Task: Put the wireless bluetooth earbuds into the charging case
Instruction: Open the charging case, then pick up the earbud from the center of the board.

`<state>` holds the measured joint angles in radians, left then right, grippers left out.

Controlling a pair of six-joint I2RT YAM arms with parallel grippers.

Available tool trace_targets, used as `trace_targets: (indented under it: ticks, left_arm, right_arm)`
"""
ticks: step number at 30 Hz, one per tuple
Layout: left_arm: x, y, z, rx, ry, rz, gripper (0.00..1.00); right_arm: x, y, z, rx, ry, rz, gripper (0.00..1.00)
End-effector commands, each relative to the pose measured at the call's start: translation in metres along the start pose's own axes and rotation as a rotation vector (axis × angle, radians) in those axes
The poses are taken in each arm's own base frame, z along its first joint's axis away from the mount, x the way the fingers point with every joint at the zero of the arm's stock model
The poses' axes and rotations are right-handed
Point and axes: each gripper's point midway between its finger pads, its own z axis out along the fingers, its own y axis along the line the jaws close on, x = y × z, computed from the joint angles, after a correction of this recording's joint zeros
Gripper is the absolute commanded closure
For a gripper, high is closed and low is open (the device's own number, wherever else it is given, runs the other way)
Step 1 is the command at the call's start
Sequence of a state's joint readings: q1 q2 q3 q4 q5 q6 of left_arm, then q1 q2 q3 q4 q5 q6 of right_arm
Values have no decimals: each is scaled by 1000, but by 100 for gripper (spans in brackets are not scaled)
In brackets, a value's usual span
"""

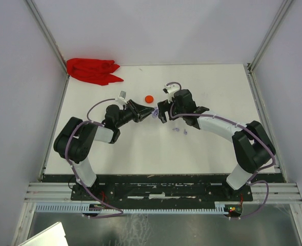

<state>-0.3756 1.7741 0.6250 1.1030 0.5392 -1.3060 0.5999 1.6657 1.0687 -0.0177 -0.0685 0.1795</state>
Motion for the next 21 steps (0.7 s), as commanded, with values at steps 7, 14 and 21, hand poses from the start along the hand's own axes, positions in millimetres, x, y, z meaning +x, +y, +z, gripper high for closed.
trace_targets:
  ticks: [7,14,21]
  left_arm:
    - [-38,-31,-4,115,-99,-17,97]
    - [-40,-32,-11,123,-109,-19,97]
    - [-37,-25,-11,123,-102,-30,97]
  right_arm:
    - [20,-31,-28,198,101,25,14]
    - [59,-56,-50,369,263,67,20]
    - [83,-67,-62,444,315,92,23]
